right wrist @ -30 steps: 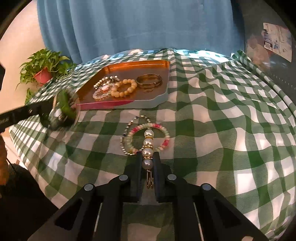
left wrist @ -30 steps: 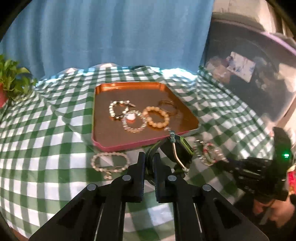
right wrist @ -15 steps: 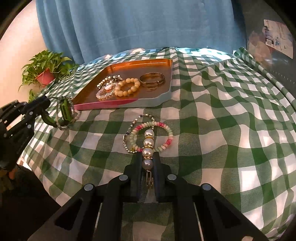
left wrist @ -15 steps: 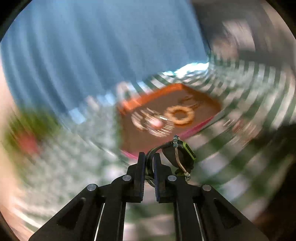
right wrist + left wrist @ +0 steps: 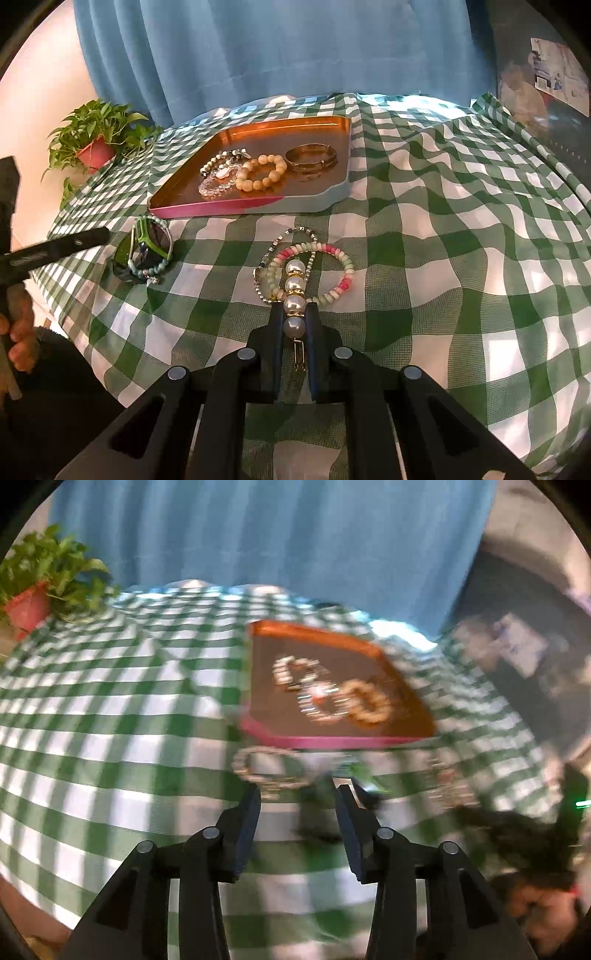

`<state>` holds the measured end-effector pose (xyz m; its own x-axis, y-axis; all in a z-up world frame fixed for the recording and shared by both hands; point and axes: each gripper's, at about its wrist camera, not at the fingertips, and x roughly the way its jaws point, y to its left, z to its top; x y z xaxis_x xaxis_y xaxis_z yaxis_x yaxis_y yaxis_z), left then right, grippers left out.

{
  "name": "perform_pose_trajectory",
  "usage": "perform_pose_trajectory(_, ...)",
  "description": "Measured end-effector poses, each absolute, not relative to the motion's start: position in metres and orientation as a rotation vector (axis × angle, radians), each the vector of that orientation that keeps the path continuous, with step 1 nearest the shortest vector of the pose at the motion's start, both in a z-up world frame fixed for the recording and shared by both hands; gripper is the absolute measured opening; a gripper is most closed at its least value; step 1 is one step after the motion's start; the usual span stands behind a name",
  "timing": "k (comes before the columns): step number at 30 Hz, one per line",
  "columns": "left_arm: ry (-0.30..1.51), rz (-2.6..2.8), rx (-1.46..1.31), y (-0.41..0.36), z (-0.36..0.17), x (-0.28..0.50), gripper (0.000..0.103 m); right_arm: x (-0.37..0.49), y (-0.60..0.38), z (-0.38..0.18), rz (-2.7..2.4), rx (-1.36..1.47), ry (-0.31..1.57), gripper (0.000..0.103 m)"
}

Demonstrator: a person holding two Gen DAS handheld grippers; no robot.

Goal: Organize jewelry
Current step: 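Lift the pearl pin and teal bracelet and carry both over the tray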

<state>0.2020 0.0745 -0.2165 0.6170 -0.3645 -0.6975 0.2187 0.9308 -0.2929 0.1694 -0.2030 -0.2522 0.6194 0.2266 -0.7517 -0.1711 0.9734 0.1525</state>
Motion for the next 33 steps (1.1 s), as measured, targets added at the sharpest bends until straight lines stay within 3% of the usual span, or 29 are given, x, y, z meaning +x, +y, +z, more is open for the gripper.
perform_pose_trajectory(13, 0.977, -0.472, -0.235, 0.041, -0.246, 0.232, 0.042, 0.166, -0.199, -0.253, 0.178, -0.037, 0.862, 0.013)
perform_pose_trajectory(15, 0.967, -0.501, -0.263, 0.043, -0.248, 0.236, 0.026, 0.167, -0.198, -0.254, 0.180, -0.045, 0.861, 0.014)
perform_pose_trajectory(16, 0.968, -0.530, -0.279, 0.043, -0.248, 0.237, 0.004, 0.167, -0.199, -0.254, 0.183, -0.038, 0.862, 0.014)
perform_pose_trajectory(33, 0.819, -0.517, -0.173, 0.030, -0.187, 0.206, 0.003, 0.154, -0.198, -0.228, 0.146, -0.050, 0.776, 0.010)
